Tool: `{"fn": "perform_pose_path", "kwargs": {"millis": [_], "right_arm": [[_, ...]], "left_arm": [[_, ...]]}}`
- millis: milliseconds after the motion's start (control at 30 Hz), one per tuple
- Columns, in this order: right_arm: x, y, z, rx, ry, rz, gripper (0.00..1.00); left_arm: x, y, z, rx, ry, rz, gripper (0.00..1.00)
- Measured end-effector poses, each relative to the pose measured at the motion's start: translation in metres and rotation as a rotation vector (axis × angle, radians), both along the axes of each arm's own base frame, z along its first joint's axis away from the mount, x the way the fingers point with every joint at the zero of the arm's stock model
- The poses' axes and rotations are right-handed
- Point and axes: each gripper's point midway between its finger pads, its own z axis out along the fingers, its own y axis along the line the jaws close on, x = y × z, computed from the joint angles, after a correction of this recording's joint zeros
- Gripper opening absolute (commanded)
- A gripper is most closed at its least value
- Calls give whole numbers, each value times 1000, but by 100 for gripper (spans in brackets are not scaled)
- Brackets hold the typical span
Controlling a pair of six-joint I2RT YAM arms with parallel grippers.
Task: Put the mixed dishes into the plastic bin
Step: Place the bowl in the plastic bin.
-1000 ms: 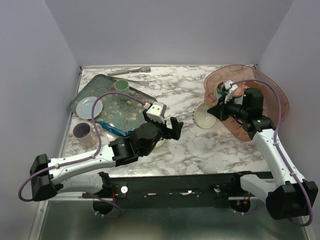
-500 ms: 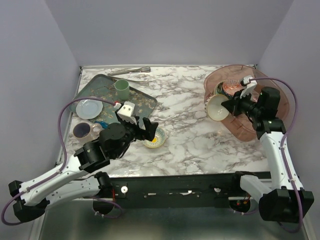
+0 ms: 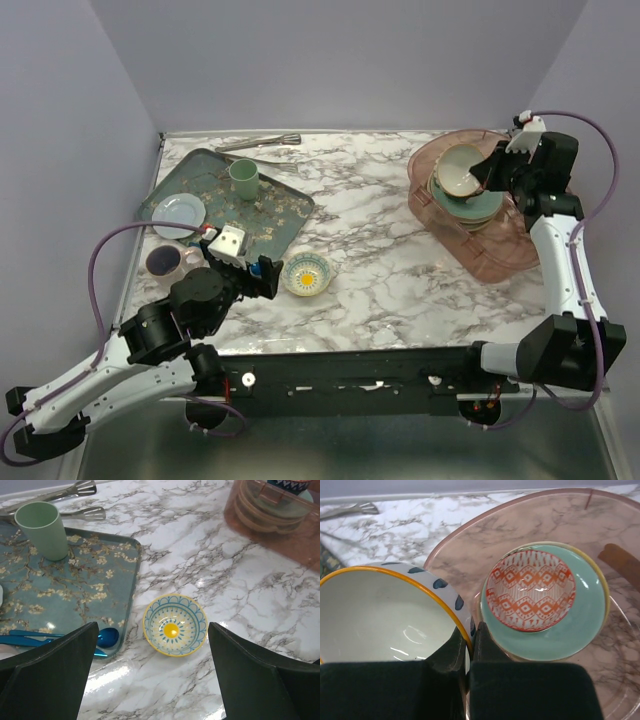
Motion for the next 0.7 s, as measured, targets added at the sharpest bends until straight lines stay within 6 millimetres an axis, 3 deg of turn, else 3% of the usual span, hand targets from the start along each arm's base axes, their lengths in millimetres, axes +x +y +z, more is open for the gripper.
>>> {"fn": "perform_pose_path", "kwargs": {"millis": [200,500,700], "right_arm": [[31,-29,10,-12,21,-162,0],[50,-54,-34,-23,159,-298,1],[63,-61,-47,-31,194,-323,3]], "left_arm": [[-1,8,-4,12,-13,13,99],[-2,14,-3,14,-32,19,99],[-2,15,-2,13,-38,19,99]]}}
